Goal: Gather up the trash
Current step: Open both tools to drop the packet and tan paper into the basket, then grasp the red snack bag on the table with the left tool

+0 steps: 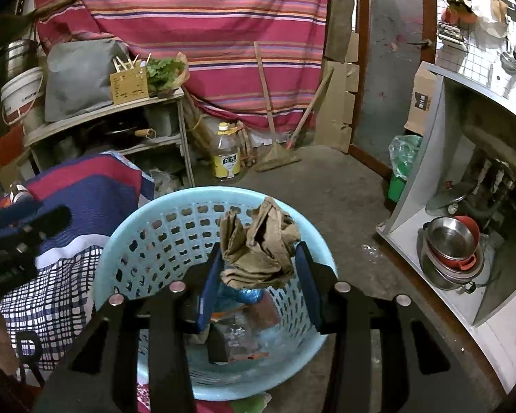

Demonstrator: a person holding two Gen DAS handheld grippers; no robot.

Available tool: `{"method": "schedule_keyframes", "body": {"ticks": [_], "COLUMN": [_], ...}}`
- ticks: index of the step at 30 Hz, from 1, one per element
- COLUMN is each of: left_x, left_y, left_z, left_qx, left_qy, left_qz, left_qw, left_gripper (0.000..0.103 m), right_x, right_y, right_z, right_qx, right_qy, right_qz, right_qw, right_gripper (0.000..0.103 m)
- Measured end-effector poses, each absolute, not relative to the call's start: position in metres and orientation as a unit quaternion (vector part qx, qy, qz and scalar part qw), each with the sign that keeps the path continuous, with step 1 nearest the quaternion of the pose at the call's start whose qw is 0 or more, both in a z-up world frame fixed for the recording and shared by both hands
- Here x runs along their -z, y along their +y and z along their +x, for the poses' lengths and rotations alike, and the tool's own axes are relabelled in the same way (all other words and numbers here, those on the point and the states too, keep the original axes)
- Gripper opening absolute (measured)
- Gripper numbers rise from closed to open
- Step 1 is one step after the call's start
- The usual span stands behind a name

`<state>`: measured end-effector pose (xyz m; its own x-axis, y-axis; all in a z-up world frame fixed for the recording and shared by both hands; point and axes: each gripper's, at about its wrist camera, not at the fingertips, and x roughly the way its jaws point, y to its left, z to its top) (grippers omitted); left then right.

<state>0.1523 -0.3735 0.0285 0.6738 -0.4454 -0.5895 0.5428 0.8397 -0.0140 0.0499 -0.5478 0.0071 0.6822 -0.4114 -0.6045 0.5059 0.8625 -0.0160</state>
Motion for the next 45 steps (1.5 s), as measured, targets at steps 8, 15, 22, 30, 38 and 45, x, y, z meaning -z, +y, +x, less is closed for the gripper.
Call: {"method": "schedule_keyframes", "body": {"ticks": [8,15,22,30,38,45], "left_x": [-0.038,-0.043,-0.059,-0.059,-0.040,-0.007], "left_y": [-0.321,-0.259,-0.194,-0.122,-0.065,-0.030], "left_z": [0.167,0.168,0.172,0.167,0.162,0.175], "left_qx": [0.212,0.158,0.101,0.064,0.017,0.016], "left_qy": [0.286,0.273,0.260,0.273,0.296,0.350], "left_qz": [0.045,0.060,0.071,0.059,0.060,0.057], "left_qw": [0.933,0.947,0.958,0.958,0.953,0.935], "left_gripper": [0.092,0.095,0.097,0.097,0.097,0.097], "right_x": [0.000,0.004,-0.022,-0.042,-0.047,-0.028], "right_y": [-0.536,-0.533,-0.495,-0.393,-0.296,-0.264], "right_z": [0.078,0.089,0.077,0.081,0.097,0.134], "right_qx": [0.261,0.272,0.257,0.190,0.112,0.090], "right_qy": [0.311,0.298,0.257,0.239,0.241,0.269], "right_qz": [0.048,0.057,0.062,0.020,-0.002,-0.009], "right_qw": [0.912,0.913,0.929,0.952,0.964,0.959], "right_gripper": [0.048,0.075,0.092,0.098,0.098,0.098]}}
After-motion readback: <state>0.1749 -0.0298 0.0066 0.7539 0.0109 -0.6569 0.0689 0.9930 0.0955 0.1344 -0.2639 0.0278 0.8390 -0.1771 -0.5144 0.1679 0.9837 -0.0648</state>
